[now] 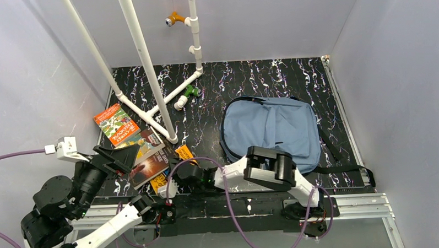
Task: Pack the student bag
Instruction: Pick up the book from the center of the board.
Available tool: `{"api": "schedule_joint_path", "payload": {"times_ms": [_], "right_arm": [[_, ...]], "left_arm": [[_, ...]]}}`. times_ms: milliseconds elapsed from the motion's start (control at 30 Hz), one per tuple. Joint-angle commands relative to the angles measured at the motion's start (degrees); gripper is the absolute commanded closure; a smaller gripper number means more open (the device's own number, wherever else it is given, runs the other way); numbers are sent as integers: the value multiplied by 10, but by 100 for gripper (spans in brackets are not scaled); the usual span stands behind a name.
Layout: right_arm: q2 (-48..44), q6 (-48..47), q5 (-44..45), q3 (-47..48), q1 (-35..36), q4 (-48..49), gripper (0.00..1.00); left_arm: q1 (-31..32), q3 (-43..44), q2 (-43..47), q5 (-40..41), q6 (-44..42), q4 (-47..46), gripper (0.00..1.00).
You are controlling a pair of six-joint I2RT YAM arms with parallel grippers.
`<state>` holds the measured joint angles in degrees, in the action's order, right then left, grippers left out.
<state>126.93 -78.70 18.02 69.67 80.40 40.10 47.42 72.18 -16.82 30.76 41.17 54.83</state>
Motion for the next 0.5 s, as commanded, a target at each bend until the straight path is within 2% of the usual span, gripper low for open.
{"api": "schedule_joint_path", "payload": {"times_ms": [0,100,167,333,400,467], "right_arm": [[-127,71,23,-51,11,-100,99],[-216,139,6,-68,11,-213,99],[-282,185,-7,-100,10,-237,99],[-397,297,23,-166,3,-284,99],[-434,375,23,-176,-12,-314,99],[-471,465,-13,-180,-36,-343,99]], "left_arm": [[-2,-8,-29,-6,1,-34,2],[-2,-8,-43,-9,-6,-46,2],[-2,-12,-53,-12,-8,-55,2],[-1,-41,-77,-32,-4,-91,2],[-2,-55,-91,-45,2,-103,2],[-1,-63,-107,-59,8,-111,2]]}}
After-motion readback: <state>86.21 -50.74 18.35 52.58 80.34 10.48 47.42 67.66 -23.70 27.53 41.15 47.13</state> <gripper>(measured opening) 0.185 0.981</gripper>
